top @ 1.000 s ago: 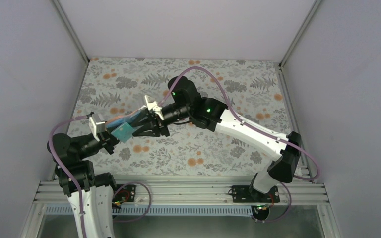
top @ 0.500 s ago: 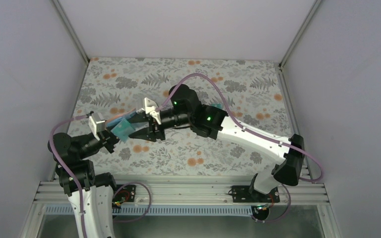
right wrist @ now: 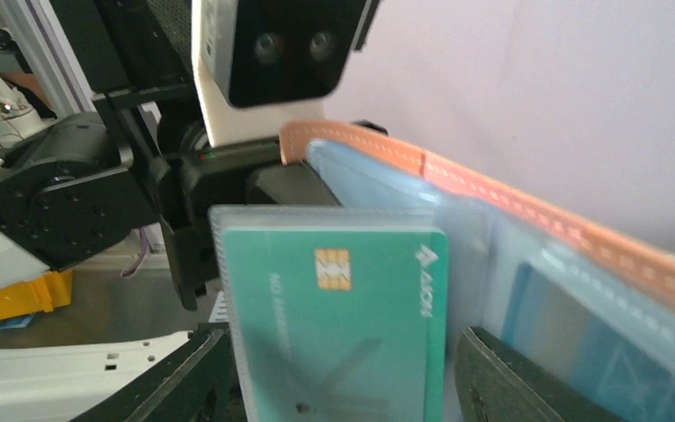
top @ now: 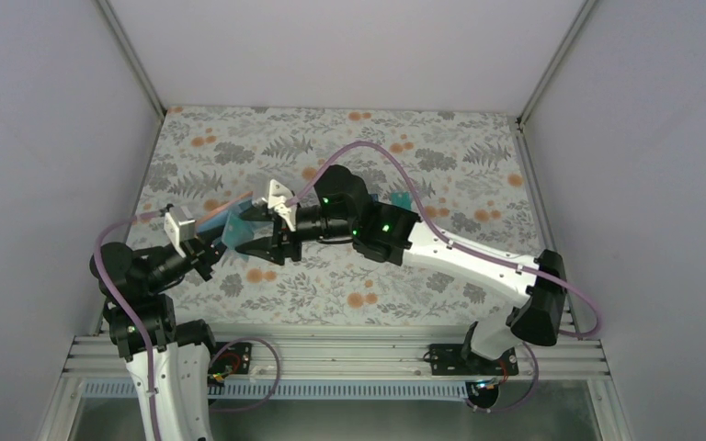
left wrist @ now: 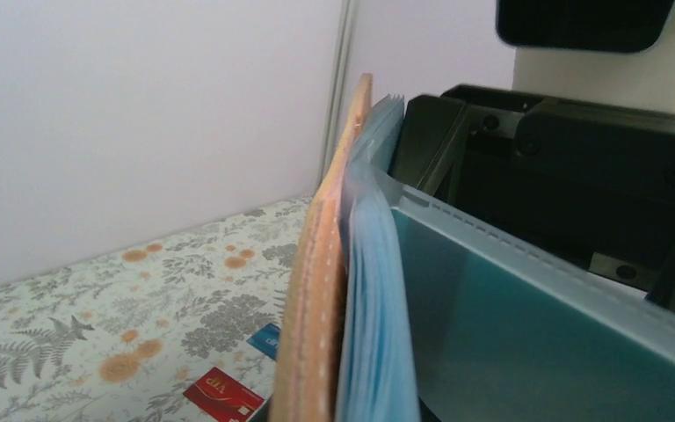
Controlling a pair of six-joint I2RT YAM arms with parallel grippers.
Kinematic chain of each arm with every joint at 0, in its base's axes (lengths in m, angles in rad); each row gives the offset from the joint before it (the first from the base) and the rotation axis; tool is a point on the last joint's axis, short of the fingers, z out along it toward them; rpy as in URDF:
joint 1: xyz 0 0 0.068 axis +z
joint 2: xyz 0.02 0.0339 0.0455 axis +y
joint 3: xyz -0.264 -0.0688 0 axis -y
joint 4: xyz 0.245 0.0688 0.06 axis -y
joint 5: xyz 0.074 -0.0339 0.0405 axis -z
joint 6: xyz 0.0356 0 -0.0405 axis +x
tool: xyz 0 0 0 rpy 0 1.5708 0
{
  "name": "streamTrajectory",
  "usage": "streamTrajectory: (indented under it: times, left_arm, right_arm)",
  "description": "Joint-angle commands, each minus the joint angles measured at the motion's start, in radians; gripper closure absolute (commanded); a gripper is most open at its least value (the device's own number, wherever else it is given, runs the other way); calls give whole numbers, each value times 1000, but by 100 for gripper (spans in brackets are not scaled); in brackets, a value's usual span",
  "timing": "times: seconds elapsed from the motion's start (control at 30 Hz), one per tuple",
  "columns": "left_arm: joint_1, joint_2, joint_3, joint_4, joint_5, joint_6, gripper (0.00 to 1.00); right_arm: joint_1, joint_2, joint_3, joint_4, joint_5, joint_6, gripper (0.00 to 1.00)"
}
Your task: Take the credit cards out of the card holder
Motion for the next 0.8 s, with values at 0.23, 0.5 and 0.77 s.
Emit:
streamTrajectory:
  times: [0.23, 0.5, 0.77]
  left_arm:
    - [-11, -9, -6, 127, 17, -62, 97]
    - [-10, -12, 35, 63, 51, 1, 98]
    - [-11, -8, 52, 56, 54, 7, 98]
  right_arm:
    - [-13, -70, -104, 106, 61, 95, 28]
    - [-24, -64, -56, 78, 83, 44, 25]
    - [-24, 26, 69, -103, -214, -83, 29]
